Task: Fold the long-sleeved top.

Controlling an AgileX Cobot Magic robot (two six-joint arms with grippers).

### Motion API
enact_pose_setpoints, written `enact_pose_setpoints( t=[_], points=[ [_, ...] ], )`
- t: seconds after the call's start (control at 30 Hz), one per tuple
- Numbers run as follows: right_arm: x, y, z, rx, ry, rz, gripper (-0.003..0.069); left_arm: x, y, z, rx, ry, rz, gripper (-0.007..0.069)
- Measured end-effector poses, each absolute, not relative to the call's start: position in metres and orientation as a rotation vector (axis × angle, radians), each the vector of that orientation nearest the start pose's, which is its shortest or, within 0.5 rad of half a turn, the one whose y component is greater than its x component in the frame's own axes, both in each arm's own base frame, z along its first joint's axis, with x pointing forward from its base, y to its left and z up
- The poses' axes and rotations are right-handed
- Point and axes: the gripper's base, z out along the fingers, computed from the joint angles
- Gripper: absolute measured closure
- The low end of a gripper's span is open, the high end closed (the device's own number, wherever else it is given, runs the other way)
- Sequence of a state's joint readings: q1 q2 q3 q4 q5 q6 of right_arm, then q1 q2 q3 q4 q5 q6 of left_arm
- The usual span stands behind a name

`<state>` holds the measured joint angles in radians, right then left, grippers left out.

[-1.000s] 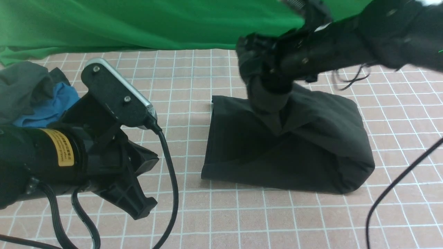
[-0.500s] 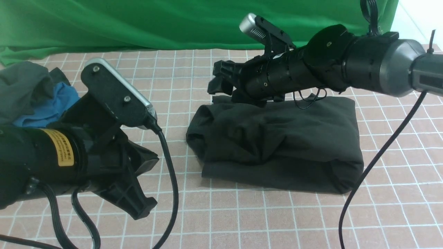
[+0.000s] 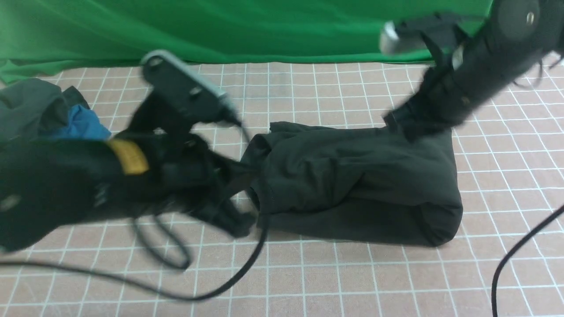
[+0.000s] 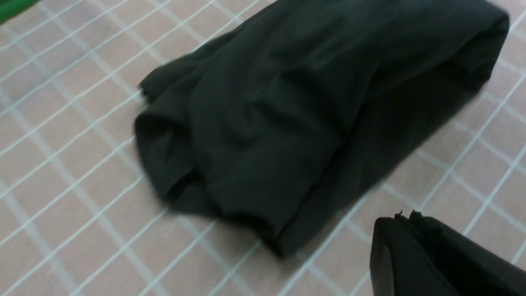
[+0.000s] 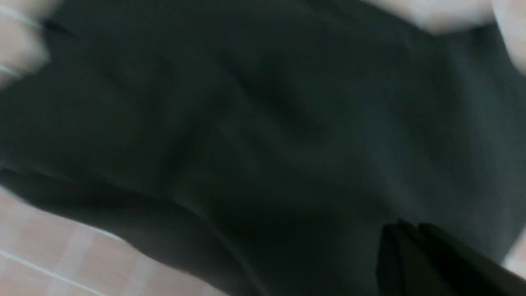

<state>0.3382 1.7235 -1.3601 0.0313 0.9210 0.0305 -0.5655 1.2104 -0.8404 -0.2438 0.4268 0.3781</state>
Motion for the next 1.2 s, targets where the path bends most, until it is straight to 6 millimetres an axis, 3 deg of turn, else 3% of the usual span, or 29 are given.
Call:
enact_pose_setpoints(
  t=[0.03,0.23,0.4,0.67,0.8,0.83,0.93,1.07,1.13,1.17,1.2],
  points=[
    [0.337,0.117,0.247,-0.386,2.783,0.109,0.0627,0.222,-0.152,0.288,0.864,2.140,-0.334,0.0606],
    [0.319,0.099,0.192,-0.329,2.895,0.075,0.0629,0.266,-0.178,0.261,0.924,2.187,-0.287,0.0606],
    [0.311,0.083,0.172,-0.281,2.927,0.076,0.0629,0.296,-0.196,0.243,0.965,2.191,-0.245,0.0606],
    [0.315,0.066,0.177,-0.230,2.987,0.070,0.0629,0.323,-0.213,0.237,1.000,2.164,-0.229,0.0606],
    [0.315,0.062,0.202,-0.246,2.984,0.040,0.0629,0.330,-0.223,0.249,1.004,2.112,-0.255,0.0606],
    [0.319,0.061,0.222,-0.247,2.911,0.034,0.0629,0.333,-0.233,0.255,1.001,2.084,-0.288,0.0606],
    [0.330,0.061,0.242,-0.225,2.773,0.051,0.0627,0.336,-0.248,0.254,1.020,2.069,-0.334,0.0606],
    [0.349,0.061,0.240,-0.217,2.636,0.061,0.0626,0.337,-0.268,0.239,1.054,2.095,-0.387,0.0606],
    [0.368,0.058,0.223,-0.201,2.582,0.057,0.0626,0.338,-0.282,0.214,1.103,2.151,-0.408,0.0606],
    [0.368,0.058,0.223,-0.201,2.581,0.057,0.0626,0.338,-0.283,0.212,1.106,2.156,-0.410,0.0606],
    [0.380,0.052,0.207,-0.182,2.571,0.049,0.0626,0.337,-0.289,0.194,1.149,2.201,-0.417,0.0606]
  ],
)
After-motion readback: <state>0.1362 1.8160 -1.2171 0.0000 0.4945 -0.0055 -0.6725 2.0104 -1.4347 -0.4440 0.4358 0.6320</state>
